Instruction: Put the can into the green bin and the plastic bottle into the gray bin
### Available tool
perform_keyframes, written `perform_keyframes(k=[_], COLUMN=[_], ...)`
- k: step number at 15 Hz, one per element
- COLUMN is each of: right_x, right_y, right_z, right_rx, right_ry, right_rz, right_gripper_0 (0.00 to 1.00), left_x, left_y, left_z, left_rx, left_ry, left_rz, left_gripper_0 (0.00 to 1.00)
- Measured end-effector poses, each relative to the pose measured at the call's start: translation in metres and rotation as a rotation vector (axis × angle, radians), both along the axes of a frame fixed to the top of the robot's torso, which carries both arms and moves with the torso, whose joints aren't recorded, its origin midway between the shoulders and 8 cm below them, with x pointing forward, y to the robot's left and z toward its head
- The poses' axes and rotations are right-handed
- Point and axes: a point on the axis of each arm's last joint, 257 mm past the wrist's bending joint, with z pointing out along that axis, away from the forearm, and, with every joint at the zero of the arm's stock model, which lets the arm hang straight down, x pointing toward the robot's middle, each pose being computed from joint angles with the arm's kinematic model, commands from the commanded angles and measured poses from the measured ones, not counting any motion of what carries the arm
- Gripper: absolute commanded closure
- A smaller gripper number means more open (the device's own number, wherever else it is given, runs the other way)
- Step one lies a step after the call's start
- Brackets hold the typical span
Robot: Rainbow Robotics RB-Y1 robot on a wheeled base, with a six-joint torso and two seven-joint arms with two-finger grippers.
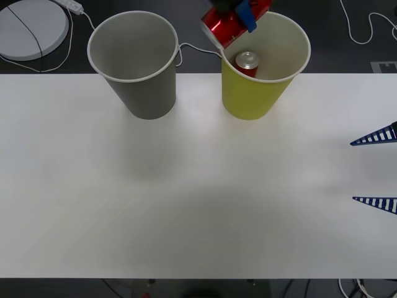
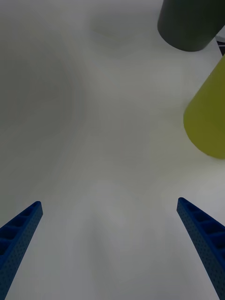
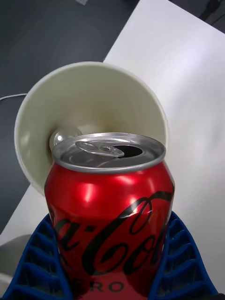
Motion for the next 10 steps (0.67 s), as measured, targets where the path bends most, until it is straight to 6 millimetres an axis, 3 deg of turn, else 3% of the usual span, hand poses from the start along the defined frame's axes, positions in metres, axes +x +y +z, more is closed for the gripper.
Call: perform_keyframes(k=[6, 10], right_x=[0.000, 0.000], right_y=[0.000, 0.000], right_z=[0.000, 0.000], right_rx=[0.000, 0.000], right_ry=[0.000, 0.000], right_rz=[0.000, 0.000], right_gripper_0=[0.00, 0.00], left_x=[0.032, 0.041], left_y=[-0.062, -0.089], left_z=[0.002, -0.002], left_rx=[-0.041, -0.075], left_ry=[-0.038, -0.083], left_rz=[0.112, 0.137], left_gripper_0=[1.00, 1.00])
